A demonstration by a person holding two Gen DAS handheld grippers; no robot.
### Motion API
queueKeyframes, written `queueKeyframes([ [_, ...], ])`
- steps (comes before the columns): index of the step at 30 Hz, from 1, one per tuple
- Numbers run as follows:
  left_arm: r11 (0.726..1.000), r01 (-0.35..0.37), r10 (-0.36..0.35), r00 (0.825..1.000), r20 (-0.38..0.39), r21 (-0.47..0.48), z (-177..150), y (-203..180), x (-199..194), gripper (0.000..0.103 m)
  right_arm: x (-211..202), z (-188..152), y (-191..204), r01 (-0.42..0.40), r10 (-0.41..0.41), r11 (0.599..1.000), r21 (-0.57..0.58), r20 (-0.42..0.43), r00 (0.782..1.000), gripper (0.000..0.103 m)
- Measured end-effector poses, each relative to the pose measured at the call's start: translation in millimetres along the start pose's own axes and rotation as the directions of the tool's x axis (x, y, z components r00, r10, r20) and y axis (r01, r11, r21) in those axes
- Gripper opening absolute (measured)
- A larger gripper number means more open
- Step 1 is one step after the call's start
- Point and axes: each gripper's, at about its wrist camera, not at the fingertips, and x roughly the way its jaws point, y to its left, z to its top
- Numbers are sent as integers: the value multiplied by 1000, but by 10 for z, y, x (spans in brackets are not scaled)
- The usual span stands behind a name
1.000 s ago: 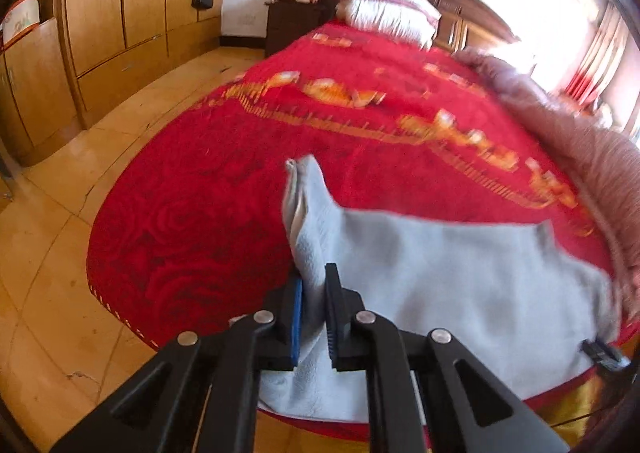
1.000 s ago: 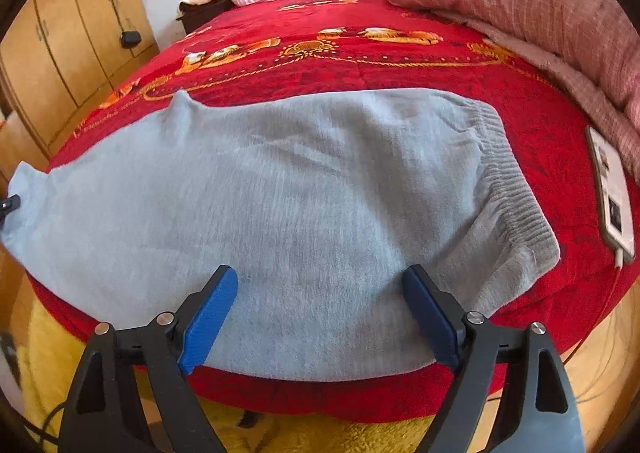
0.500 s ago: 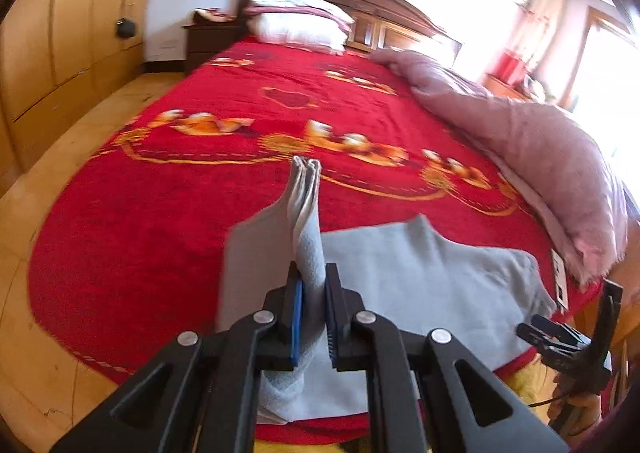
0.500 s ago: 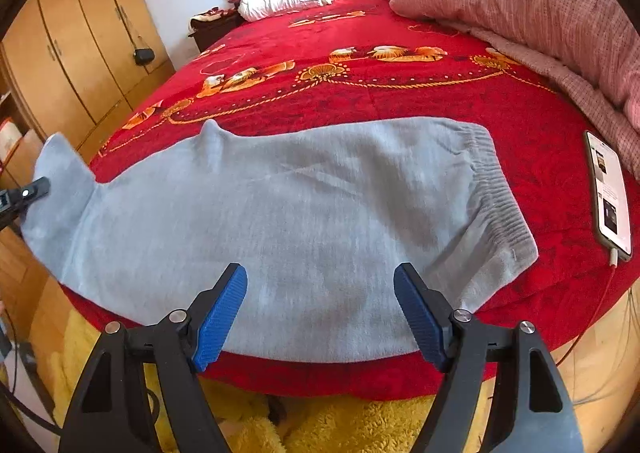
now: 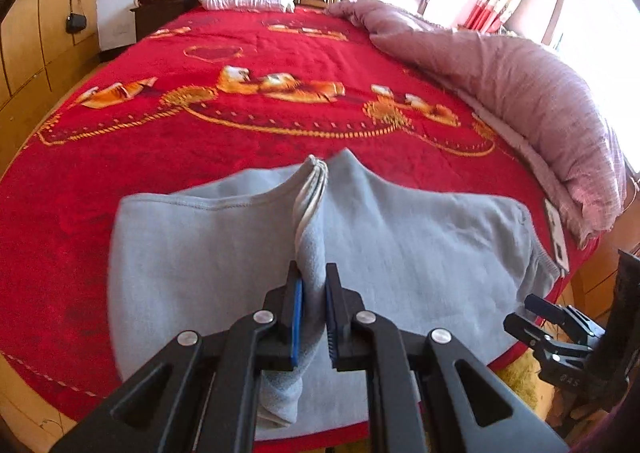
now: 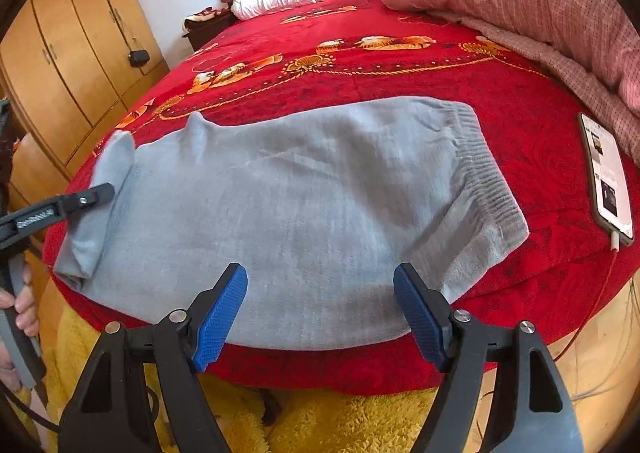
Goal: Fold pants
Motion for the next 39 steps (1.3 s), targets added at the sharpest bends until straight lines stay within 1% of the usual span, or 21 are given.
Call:
queueKeyframes([
  [6, 1000, -24, 25, 999, -41, 21, -38, -83, 223, 11, 72, -22, -39, -5, 5, 1000, 1, -9, 1000, 78],
  [9, 999, -25, 27, 998, -48, 36, -62, -121, 245, 15, 102, -31, -32, -3, 3, 1000, -4, -11, 1000, 78],
  [12, 999, -5, 8, 998, -56, 46, -73, -144, 214, 25, 124, -41, -29, 0, 0, 1000, -8, -11, 1000, 78],
  [14, 999, 9, -6, 998, -60, 41, -81, -150, 171, 37, 130, -45, -20, 3, -3, 1000, -14, -12, 1000, 78],
  [16, 999, 14, -12, 998, -56, 36, -93, -148, 108, 45, 130, -47, -14, 7, -7, 1000, -17, -13, 1000, 78],
  [17, 999, 11, -9, 999, -53, 35, -100, -142, 70, 47, 129, -45, -12, 9, -9, 1000, -16, -14, 1000, 78],
  [20, 999, -17, 19, 999, -46, 30, -109, -112, -39, 50, 133, -35, 2, 17, -17, 1000, -15, -19, 1000, 78],
  [22, 999, -42, 43, 998, -36, 21, -113, -58, -128, 51, 127, -25, 15, 24, -24, 1000, -12, -23, 999, 78],
  [25, 998, -57, 57, 998, -6, -6, -124, 74, -292, 56, 107, -2, 43, 26, -26, 1000, -4, -32, 999, 78],
  [28, 996, -79, 80, 996, 24, -31, -149, 223, -434, 57, 73, 30, 102, -2, 3, 1000, 9, -35, 999, 78],
  [32, 987, -149, 153, 987, 51, -62, -240, 470, -571, 58, 56, 89, 303, -48, 48, 999, -16, -44, 998, 78],
  [34, 981, -173, 178, 983, 45, -93, -309, 635, -599, 58, 91, 129, 467, -72, 68, 996, -46, -69, 995, 78],
  [39, 969, -166, 171, 985, 16, -185, -490, 971, -629, 58, 153, 227, 864, -115, 105, 988, -103, -100, 989, 78],
])
